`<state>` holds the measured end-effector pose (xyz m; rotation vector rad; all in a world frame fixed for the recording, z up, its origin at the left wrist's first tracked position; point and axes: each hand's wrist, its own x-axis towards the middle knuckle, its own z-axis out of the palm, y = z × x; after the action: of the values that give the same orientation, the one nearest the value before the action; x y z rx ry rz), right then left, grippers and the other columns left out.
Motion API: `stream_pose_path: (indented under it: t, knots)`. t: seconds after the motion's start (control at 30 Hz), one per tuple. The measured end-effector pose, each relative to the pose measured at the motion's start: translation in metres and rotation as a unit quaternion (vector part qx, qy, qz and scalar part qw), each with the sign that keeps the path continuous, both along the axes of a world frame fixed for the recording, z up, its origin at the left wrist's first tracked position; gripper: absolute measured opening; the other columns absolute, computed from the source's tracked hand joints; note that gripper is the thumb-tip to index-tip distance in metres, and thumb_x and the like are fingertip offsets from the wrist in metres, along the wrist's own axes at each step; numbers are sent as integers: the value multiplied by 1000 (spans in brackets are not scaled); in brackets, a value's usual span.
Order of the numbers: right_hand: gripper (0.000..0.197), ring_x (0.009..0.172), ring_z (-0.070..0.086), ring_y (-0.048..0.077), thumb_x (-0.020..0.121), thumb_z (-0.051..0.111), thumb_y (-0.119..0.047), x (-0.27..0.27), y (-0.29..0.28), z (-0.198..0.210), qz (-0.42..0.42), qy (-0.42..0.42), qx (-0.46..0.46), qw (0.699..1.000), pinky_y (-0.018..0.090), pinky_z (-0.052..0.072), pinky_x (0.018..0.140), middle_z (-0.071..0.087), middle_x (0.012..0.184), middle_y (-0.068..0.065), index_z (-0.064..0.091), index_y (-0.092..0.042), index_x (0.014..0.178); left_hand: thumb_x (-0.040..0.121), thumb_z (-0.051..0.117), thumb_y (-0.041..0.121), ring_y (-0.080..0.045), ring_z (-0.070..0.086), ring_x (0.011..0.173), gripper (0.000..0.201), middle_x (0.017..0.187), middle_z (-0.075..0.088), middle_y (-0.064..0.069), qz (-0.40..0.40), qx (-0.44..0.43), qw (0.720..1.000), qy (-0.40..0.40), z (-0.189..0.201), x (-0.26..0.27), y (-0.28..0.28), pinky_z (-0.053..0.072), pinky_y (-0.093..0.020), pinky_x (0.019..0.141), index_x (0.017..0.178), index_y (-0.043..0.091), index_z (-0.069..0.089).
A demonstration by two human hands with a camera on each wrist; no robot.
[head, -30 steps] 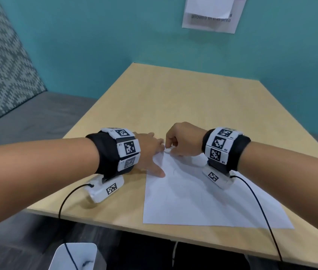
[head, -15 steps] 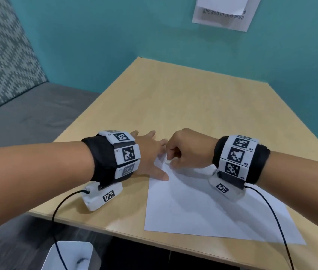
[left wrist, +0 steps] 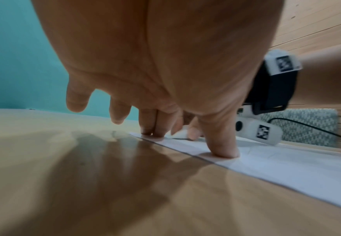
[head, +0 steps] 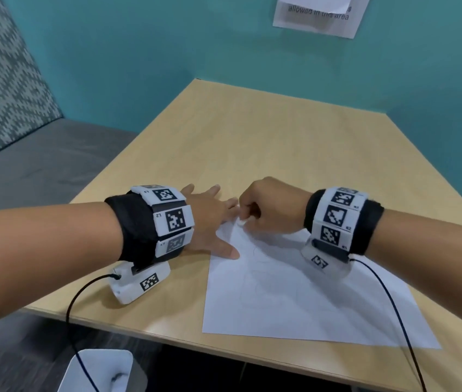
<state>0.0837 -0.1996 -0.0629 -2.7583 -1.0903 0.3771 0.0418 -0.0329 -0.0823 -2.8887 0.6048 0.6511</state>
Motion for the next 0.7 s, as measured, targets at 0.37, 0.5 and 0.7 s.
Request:
stream_pose_path:
  t: [0.37,0.5,0.7]
  knots:
    - [5,68,59,14,78,68,-18,-18,2,0,44,18,-19,999,26,50,64,64,72,-5,70,-15,81,86,46,73,-23,-10,153,84,164,7,19,1,-13,1000,7,4,-3,0,6,-60,119,156,37,17]
    - [9,67,57,14,78,68,-18,11,-11,7,-37,-14,-14,999,23,44,62,56,66,-13,62,-23,72,87,42,76,-22,-13,152,95,165,-9,15,-5,25,1000,10,3,-1,-2,9,-57,119,159,30,2]
    - [3,65,54,10,79,68,-16,-10,-3,3,18,15,-14,1000,23,47,63,51,64,-18,68,-16,81,85,47,75,-23,-11,152,87,165,-3,15,-6,-10,1000,9,3,-1,1,8,-58,119,156,36,14]
